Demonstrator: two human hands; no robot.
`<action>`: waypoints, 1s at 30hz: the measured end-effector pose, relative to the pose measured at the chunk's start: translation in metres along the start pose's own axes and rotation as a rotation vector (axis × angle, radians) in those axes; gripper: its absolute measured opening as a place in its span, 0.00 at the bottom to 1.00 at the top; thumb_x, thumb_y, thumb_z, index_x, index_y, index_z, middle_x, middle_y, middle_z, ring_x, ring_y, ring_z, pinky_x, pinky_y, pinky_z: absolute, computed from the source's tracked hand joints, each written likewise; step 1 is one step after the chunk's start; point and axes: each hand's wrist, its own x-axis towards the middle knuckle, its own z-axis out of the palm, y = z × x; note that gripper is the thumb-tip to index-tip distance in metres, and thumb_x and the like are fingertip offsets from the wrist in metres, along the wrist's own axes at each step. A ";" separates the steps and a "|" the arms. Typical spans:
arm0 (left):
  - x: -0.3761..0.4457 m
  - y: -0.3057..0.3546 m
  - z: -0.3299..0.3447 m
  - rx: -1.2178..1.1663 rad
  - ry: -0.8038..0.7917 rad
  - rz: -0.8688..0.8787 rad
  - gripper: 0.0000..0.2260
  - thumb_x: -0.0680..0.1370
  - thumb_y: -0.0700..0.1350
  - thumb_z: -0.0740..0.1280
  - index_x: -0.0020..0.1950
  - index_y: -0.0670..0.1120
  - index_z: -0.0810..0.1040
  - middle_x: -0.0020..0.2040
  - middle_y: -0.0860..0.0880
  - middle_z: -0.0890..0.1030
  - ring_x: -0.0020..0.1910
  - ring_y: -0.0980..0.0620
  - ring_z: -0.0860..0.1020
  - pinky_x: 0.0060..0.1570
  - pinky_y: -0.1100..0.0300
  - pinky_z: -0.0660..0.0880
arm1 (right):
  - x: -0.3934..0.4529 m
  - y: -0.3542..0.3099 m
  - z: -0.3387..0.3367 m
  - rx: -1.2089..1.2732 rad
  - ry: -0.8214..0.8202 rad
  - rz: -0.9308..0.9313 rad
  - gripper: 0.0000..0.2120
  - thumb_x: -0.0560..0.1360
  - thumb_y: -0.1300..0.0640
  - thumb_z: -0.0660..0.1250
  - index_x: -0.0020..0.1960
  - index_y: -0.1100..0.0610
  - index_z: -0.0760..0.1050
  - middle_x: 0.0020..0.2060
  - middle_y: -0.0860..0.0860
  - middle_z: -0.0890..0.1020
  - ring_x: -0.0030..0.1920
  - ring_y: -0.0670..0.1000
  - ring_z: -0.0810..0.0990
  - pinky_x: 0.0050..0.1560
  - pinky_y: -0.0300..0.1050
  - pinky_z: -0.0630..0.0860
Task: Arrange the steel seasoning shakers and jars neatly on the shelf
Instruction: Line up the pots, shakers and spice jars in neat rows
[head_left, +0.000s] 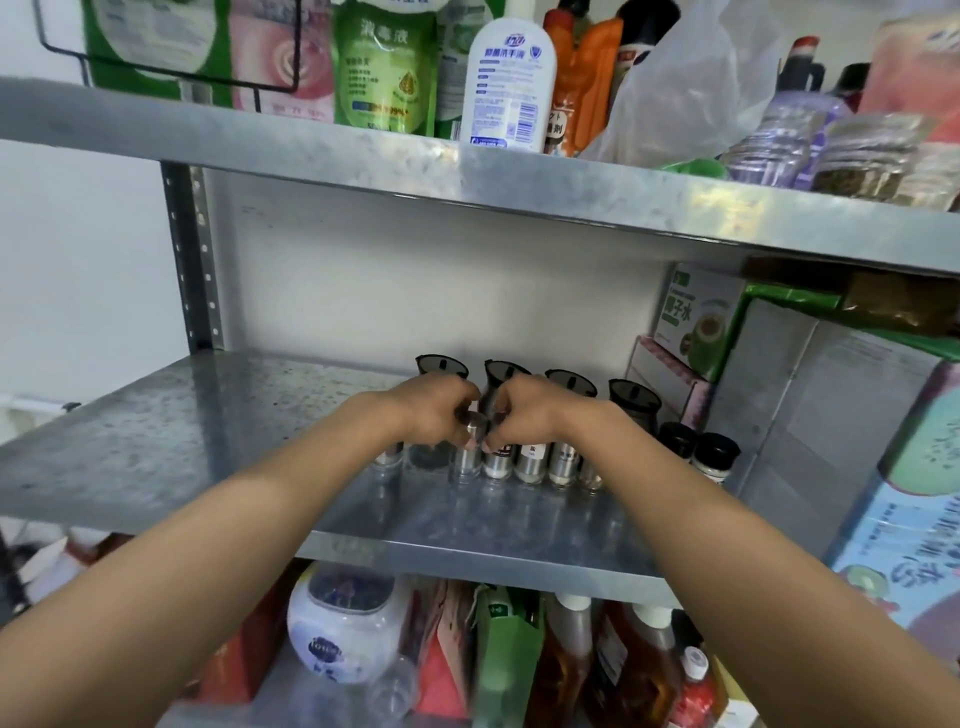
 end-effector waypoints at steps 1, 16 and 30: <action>-0.003 -0.002 -0.004 -0.002 0.007 0.012 0.11 0.68 0.51 0.75 0.45 0.54 0.76 0.45 0.52 0.79 0.46 0.50 0.78 0.47 0.53 0.77 | -0.001 -0.001 -0.001 0.003 -0.006 0.003 0.19 0.64 0.47 0.77 0.51 0.55 0.79 0.46 0.50 0.83 0.46 0.51 0.81 0.47 0.47 0.78; -0.054 -0.053 -0.025 -0.030 0.010 -0.213 0.24 0.75 0.44 0.70 0.70 0.45 0.71 0.67 0.46 0.75 0.60 0.48 0.74 0.57 0.62 0.68 | -0.017 -0.051 -0.007 0.060 0.148 -0.107 0.29 0.74 0.50 0.70 0.72 0.56 0.67 0.69 0.57 0.70 0.65 0.57 0.74 0.58 0.43 0.72; -0.037 -0.049 0.014 -0.131 0.201 -0.187 0.11 0.76 0.38 0.66 0.58 0.41 0.76 0.55 0.41 0.79 0.53 0.42 0.77 0.55 0.51 0.74 | -0.012 -0.043 -0.004 -0.031 0.217 -0.033 0.24 0.73 0.53 0.67 0.67 0.58 0.73 0.65 0.57 0.72 0.67 0.57 0.69 0.65 0.51 0.72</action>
